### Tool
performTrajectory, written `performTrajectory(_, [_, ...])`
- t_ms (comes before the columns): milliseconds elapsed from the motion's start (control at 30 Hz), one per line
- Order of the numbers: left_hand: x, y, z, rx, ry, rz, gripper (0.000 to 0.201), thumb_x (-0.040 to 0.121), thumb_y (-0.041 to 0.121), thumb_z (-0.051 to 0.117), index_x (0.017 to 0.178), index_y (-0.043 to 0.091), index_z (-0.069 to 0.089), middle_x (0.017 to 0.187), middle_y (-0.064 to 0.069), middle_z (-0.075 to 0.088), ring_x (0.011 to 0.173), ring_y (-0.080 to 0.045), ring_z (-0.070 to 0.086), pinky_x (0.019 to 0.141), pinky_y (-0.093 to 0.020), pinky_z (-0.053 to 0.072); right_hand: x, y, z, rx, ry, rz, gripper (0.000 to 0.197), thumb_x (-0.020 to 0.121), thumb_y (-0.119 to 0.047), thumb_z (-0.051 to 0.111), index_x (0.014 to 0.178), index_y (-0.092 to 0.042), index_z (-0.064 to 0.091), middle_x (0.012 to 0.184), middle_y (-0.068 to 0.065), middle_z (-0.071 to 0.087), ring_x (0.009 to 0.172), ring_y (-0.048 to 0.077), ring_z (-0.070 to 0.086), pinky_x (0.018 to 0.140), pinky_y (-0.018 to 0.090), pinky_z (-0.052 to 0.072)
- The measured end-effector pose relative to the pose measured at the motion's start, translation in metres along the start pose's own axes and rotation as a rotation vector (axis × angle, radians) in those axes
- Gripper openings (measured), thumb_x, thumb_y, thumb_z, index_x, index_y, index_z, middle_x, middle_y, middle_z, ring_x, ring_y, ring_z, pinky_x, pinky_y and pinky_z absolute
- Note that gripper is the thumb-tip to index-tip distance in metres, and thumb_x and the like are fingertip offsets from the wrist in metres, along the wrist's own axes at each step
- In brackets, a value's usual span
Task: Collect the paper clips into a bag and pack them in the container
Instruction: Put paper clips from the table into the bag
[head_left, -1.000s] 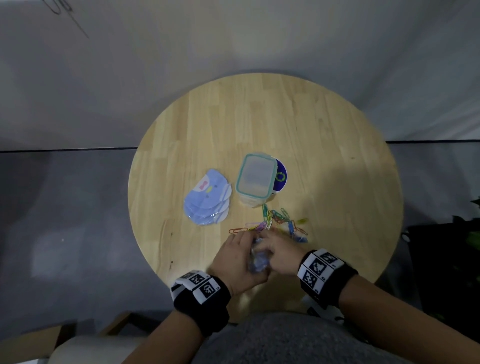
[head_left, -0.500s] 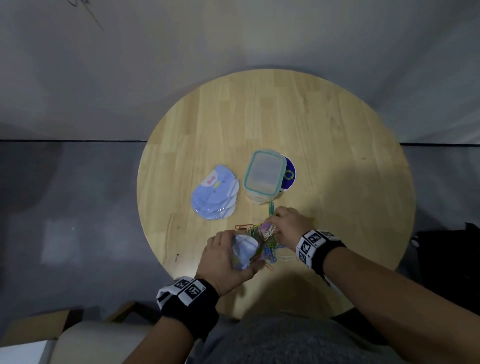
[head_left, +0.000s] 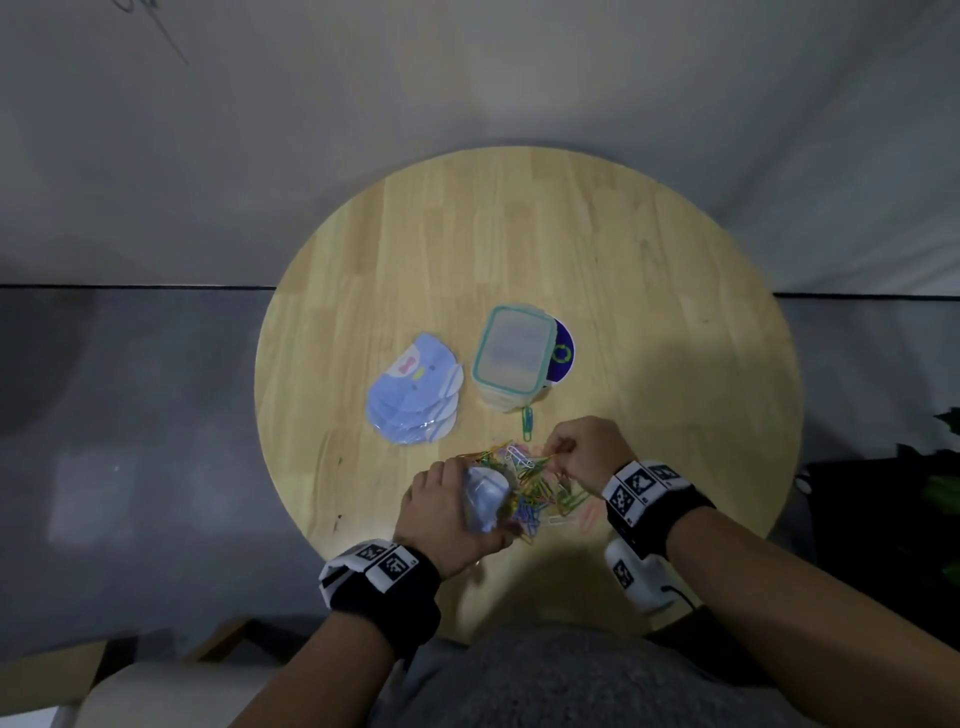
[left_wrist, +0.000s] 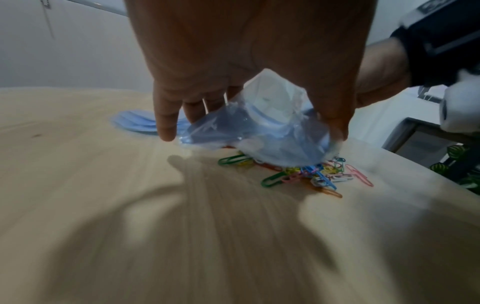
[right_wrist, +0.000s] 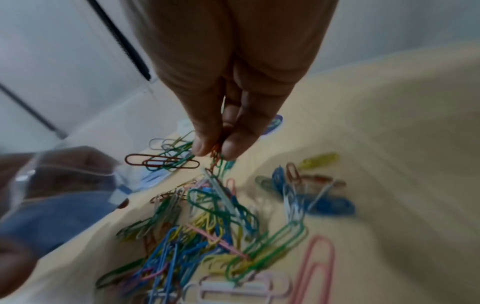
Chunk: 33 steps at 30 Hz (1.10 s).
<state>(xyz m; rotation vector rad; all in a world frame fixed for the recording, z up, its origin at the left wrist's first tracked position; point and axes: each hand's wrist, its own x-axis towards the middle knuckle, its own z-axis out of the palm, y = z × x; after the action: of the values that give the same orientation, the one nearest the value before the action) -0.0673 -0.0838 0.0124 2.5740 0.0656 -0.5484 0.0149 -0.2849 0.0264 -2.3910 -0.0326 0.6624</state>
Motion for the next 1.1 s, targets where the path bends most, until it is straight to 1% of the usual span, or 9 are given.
performTrajectory(233, [0.018, 0.024, -0.003, 0.124, -0.030, 0.008, 0.093, 0.050, 0.072, 0.066, 0.123, 0.023, 0.036, 0.117, 0.001, 0.048, 0.106, -0.025, 0.046, 0.089, -0.039, 0.042, -0.006, -0.031, -0.020, -0.216, -0.044, -0.189, 0.015, 0.076, 0.000, 0.060, 0.086, -0.003, 0.071, 0.089, 0.016, 0.072, 0.086, 0.031, 0.065, 0.074, 0.029, 0.047])
performTrajectory(400, [0.021, 0.040, -0.005, 0.086, 0.057, 0.051, 0.088, 0.055, 0.069, 0.065, 0.124, 0.022, 0.037, 0.115, 0.001, 0.050, 0.104, -0.025, 0.047, 0.086, -0.038, 0.041, -0.009, -0.055, -0.019, -0.479, -0.065, -0.240, 0.011, 0.083, -0.001, 0.051, 0.088, -0.003, 0.061, 0.092, 0.018, 0.065, 0.089, 0.035, 0.061, 0.068, 0.033, 0.041])
performTrajectory(533, [0.021, 0.048, -0.008, -0.018, 0.085, 0.051, 0.086, 0.051, 0.071, 0.055, 0.119, 0.021, 0.039, 0.110, 0.002, 0.048, 0.100, -0.023, 0.045, 0.080, -0.035, 0.038, -0.013, -0.072, -0.021, -0.304, -0.063, -0.205, 0.015, 0.081, -0.003, 0.054, 0.088, -0.003, 0.068, 0.093, 0.015, 0.068, 0.090, 0.031, 0.061, 0.073, 0.031, 0.046])
performTrajectory(667, [0.020, 0.045, -0.007, -0.087, 0.082, 0.090, 0.085, 0.054, 0.073, 0.060, 0.117, 0.020, 0.038, 0.109, 0.003, 0.045, 0.098, -0.020, 0.042, 0.077, -0.034, 0.038, -0.015, -0.077, -0.026, 0.066, 0.018, -0.137, 0.017, 0.071, 0.007, 0.056, 0.074, -0.003, 0.069, 0.066, 0.005, 0.064, 0.062, 0.012, 0.057, 0.058, 0.020, 0.041])
performTrajectory(767, [0.020, 0.045, -0.001, -0.214, 0.121, 0.096, 0.081, 0.054, 0.062, 0.069, 0.115, 0.016, 0.041, 0.106, 0.001, 0.047, 0.097, -0.022, 0.044, 0.078, -0.036, 0.041, -0.015, -0.072, -0.021, 0.218, -0.007, -0.049, 0.020, 0.066, 0.006, 0.065, 0.063, -0.014, 0.064, 0.053, -0.007, 0.058, 0.043, -0.001, 0.053, 0.050, 0.013, 0.042])
performTrajectory(833, [0.019, 0.046, 0.002, -0.297, 0.146, 0.070, 0.076, 0.054, 0.053, 0.077, 0.110, 0.014, 0.042, 0.103, 0.000, 0.047, 0.096, -0.022, 0.044, 0.076, -0.036, 0.041, -0.014, -0.067, -0.017, 0.275, -0.046, -0.021, 0.019, 0.070, 0.001, 0.069, 0.065, -0.017, 0.065, 0.058, -0.004, 0.063, 0.051, 0.001, 0.058, 0.058, 0.019, 0.048])
performTrajectory(933, [0.018, 0.043, 0.004, -0.386, 0.156, 0.022, 0.075, 0.052, 0.050, 0.082, 0.105, 0.015, 0.042, 0.100, -0.002, 0.047, 0.094, -0.020, 0.045, 0.072, -0.032, 0.039, -0.016, -0.063, -0.016, 0.266, -0.125, -0.056, 0.015, 0.083, -0.003, 0.058, 0.087, -0.010, 0.070, 0.079, 0.005, 0.070, 0.077, 0.019, 0.067, 0.074, 0.029, 0.054])
performTrajectory(1033, [0.018, 0.037, 0.006, -0.438, 0.133, 0.005, 0.072, 0.051, 0.051, 0.080, 0.102, 0.021, 0.039, 0.100, -0.001, 0.049, 0.095, -0.019, 0.048, 0.074, -0.033, 0.044, -0.020, -0.064, -0.023, 0.214, -0.104, -0.161, 0.023, 0.083, 0.002, 0.050, 0.095, -0.009, 0.066, 0.080, 0.009, 0.070, 0.076, 0.020, 0.067, 0.070, 0.025, 0.053])
performTrajectory(1100, [0.020, 0.033, 0.008, -0.466, 0.128, 0.000, 0.068, 0.050, 0.052, 0.078, 0.098, 0.024, 0.038, 0.098, 0.000, 0.052, 0.092, -0.020, 0.052, 0.073, -0.038, 0.049, -0.021, -0.065, -0.029, 0.210, -0.021, -0.233, 0.020, 0.083, 0.002, 0.052, 0.093, -0.009, 0.064, 0.072, 0.002, 0.064, 0.069, 0.018, 0.064, 0.064, 0.023, 0.051])
